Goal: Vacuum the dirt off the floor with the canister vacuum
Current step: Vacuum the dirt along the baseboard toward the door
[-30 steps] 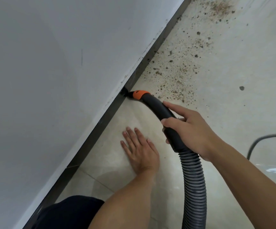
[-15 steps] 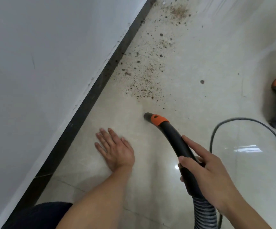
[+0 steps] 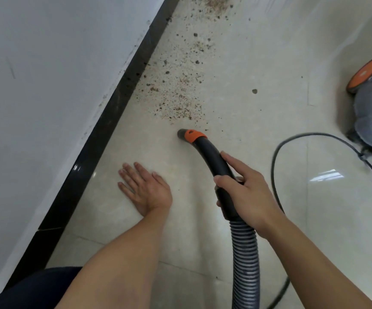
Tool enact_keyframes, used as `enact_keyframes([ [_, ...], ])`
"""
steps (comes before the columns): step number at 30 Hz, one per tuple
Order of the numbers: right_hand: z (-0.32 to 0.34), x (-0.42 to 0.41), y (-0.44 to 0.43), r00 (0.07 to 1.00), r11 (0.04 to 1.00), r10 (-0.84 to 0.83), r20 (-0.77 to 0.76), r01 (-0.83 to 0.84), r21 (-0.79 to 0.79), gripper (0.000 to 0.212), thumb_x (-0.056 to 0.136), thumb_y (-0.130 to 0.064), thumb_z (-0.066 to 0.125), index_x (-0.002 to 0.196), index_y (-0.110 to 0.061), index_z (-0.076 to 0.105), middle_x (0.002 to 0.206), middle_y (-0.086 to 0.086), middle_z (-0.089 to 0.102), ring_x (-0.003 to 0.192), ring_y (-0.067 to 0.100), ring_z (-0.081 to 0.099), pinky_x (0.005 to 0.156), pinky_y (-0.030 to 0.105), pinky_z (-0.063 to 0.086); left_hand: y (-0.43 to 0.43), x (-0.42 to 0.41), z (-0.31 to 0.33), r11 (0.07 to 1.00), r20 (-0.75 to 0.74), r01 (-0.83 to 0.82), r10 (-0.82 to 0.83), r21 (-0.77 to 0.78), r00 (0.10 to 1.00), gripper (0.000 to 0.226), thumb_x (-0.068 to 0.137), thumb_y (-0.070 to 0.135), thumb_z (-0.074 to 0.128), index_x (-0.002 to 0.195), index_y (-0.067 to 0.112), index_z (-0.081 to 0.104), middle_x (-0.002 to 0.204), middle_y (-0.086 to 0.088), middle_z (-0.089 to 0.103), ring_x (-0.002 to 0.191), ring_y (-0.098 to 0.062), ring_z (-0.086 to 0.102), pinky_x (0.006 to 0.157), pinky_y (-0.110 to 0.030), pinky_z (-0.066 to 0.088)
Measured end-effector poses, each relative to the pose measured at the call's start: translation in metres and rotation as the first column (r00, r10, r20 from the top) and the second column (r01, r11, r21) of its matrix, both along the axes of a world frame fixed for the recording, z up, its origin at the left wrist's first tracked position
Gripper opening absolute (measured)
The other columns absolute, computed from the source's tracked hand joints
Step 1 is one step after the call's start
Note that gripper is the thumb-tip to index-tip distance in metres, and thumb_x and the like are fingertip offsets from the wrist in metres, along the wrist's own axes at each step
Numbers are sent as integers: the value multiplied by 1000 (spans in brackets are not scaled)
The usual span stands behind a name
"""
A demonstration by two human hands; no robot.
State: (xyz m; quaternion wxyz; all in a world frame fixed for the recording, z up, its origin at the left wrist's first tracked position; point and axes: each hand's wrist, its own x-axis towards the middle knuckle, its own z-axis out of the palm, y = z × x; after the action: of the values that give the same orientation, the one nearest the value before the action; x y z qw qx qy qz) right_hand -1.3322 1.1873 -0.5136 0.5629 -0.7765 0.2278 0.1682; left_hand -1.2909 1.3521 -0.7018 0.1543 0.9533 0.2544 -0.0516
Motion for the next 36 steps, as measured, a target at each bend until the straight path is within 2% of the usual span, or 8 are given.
enact_keyframes([
  [5,11,-20,-14,999,1000,-10,-39,11,14,52,92,-21,66,130,-52,52,82,8,74,72,31,72,62,33,59,1,-1,-1,1000,-14,22,-22,11,1000,63,96,31,31,151,3,22,159,-22,9,148,-36,2,119,-53,1],
  [10,30,-78,-48,974,975,-218,-69,214,-53,50,92,-14,66,128,-47,58,76,16,71,62,32,69,52,31,55,-1,-1,-6,977,-9,205,-205,59,979,60,95,27,35,150,4,26,158,-24,13,147,-39,6,118,-55,3],
  [13,28,-82,-61,949,948,-314,-32,312,-62,49,93,-11,64,126,-47,58,75,15,71,58,25,67,50,28,54,-3,1,-7,974,-13,215,-215,65,977,60,96,28,34,150,4,25,158,-25,11,147,-40,5,118,-56,3],
  [20,12,-55,-41,966,967,-255,-35,255,-6,52,94,-14,64,132,-48,55,79,19,70,60,26,65,53,30,55,-4,3,-9,975,-13,211,-210,69,978,62,96,34,32,150,5,25,158,-24,12,147,-39,5,118,-55,2],
  [27,24,-102,-46,938,939,-341,-54,338,-56,52,92,-13,66,128,-49,58,75,17,70,63,29,68,58,30,57,-2,4,-4,976,-32,211,-210,54,977,62,96,33,33,151,6,24,159,-23,10,147,-38,2,118,-54,1],
  [31,24,-132,-40,927,926,-370,-70,361,-109,53,87,-22,69,126,-57,59,75,12,71,68,31,70,74,46,59,-2,3,-3,981,-9,191,-191,29,982,61,96,31,34,151,5,25,159,-23,10,147,-37,2,118,-54,1],
  [33,20,-131,-42,921,918,-386,-54,378,-119,52,88,-22,68,125,-57,58,74,15,69,67,33,68,71,48,59,-4,2,-1,980,1,196,-196,24,981,60,96,30,34,150,4,26,159,-23,11,147,-38,3,118,-55,1],
  [36,10,-106,-53,896,888,-444,15,442,-127,52,92,-15,65,131,-48,55,71,12,68,61,26,64,60,41,57,-6,1,-1,980,16,197,-197,3,980,60,96,29,36,149,3,27,158,-25,12,147,-39,4,118,-56,2],
])
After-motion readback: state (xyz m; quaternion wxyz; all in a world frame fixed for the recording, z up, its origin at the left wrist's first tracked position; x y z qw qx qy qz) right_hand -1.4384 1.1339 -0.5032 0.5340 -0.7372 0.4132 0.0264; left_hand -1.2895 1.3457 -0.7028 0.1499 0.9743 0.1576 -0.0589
